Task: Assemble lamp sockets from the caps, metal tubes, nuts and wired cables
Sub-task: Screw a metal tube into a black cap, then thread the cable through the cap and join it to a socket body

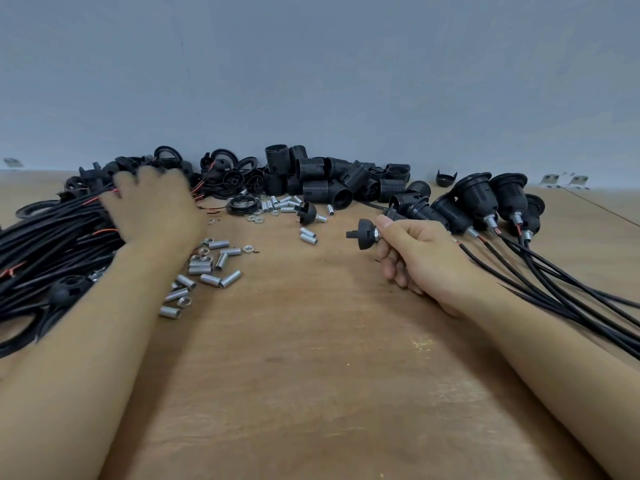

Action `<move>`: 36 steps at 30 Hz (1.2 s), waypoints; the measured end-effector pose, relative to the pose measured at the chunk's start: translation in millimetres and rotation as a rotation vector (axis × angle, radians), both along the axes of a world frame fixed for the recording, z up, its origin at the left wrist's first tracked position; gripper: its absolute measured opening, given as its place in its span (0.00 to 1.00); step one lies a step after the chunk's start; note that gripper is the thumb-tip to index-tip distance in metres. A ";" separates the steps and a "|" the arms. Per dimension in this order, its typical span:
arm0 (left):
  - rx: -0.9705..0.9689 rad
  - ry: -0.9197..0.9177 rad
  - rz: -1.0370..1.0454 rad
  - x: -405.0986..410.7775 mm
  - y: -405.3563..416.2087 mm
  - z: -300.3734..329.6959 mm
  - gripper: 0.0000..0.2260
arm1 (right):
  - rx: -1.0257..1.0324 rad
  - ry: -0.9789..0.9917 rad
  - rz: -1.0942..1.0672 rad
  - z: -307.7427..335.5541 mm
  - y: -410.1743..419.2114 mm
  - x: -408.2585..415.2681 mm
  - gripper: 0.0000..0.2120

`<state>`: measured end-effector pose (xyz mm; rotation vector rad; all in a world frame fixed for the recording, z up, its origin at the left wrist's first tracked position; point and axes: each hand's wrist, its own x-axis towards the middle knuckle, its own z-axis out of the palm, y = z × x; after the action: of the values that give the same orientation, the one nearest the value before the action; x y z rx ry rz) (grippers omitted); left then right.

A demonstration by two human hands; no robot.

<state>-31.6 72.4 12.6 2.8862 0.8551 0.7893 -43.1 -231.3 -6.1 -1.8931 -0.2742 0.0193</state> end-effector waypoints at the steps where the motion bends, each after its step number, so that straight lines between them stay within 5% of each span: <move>1: -0.057 0.054 0.084 -0.4 9.5 -1.7 0.20 | 0.000 -0.001 -0.001 0.3 -0.1 -0.5 0.22; 12: -0.144 0.152 0.232 9.3 41.4 -13.6 0.16 | -0.003 0.010 0.017 0.7 -0.5 0.0 0.21; 23: -0.073 -0.110 0.103 3.0 26.9 -4.2 0.07 | -0.013 0.018 0.023 1.4 -1.6 -0.2 0.22; 27: -0.035 -0.474 -0.120 0.3 7.9 8.4 0.07 | 0.000 0.000 0.015 0.3 -2.2 1.1 0.21; 30: 0.030 -0.701 -0.514 -2.1 -32.3 8.3 0.09 | 0.005 -0.020 0.010 -1.6 -2.5 3.1 0.18; 36: 0.283 -0.672 -1.188 -2.7 -89.8 -5.3 0.12 | 0.112 -0.003 -0.005 -2.4 -3.6 4.9 0.17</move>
<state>-34.2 -17.4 7.3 2.3010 -0.9804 1.4929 -38.1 -235.0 -8.6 -1.7825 -0.2668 -0.0021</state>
